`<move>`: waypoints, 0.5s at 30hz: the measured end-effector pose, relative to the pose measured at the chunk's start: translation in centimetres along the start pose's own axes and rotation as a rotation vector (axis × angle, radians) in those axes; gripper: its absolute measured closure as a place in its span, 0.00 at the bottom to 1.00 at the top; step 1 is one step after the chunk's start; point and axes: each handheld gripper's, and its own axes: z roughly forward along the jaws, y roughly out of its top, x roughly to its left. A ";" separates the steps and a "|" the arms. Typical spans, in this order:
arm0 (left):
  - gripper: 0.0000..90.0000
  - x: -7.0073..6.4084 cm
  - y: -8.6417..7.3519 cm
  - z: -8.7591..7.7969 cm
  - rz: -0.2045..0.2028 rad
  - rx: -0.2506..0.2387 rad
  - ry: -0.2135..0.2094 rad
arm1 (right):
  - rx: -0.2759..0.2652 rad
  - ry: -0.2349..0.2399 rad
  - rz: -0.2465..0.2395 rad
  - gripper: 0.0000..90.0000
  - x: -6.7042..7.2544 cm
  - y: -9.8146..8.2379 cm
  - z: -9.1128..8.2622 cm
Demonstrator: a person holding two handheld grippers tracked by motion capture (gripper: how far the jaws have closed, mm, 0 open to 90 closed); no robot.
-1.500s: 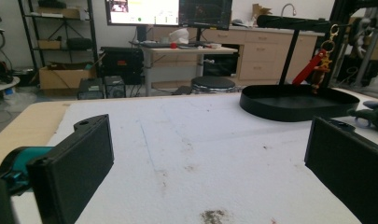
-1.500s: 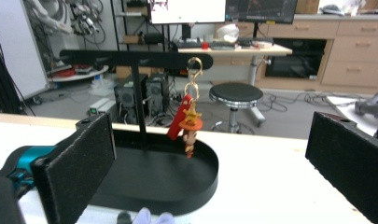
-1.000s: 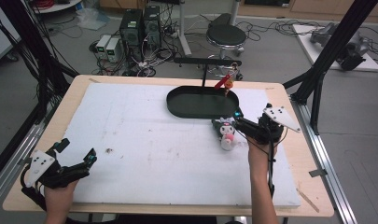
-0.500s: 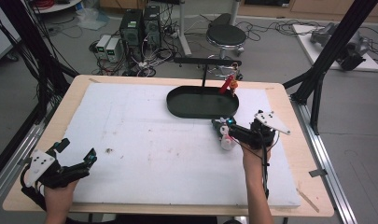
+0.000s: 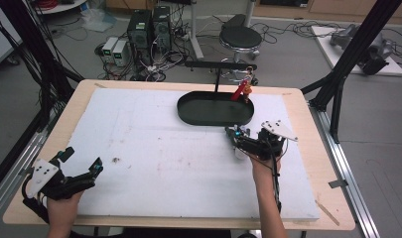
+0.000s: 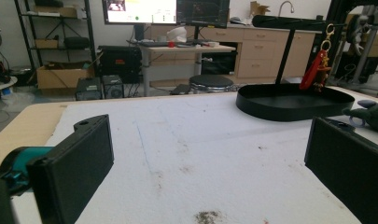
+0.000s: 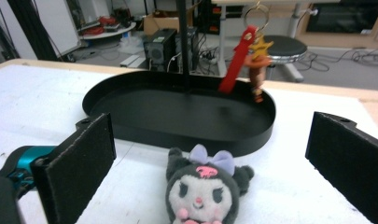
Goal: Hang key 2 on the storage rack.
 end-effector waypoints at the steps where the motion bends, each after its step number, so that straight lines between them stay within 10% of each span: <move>1: 0.02 0.0 0.0 0.0 -0.003 -0.001 0.001 | 0.013 0.004 0.006 0.01 0.0 -0.2 0.2; 15: 0.02 0.1 0.0 0.0 -0.006 -0.004 0.002 | 0.051 -0.013 -0.002 0.01 0.3 -1.1 1.3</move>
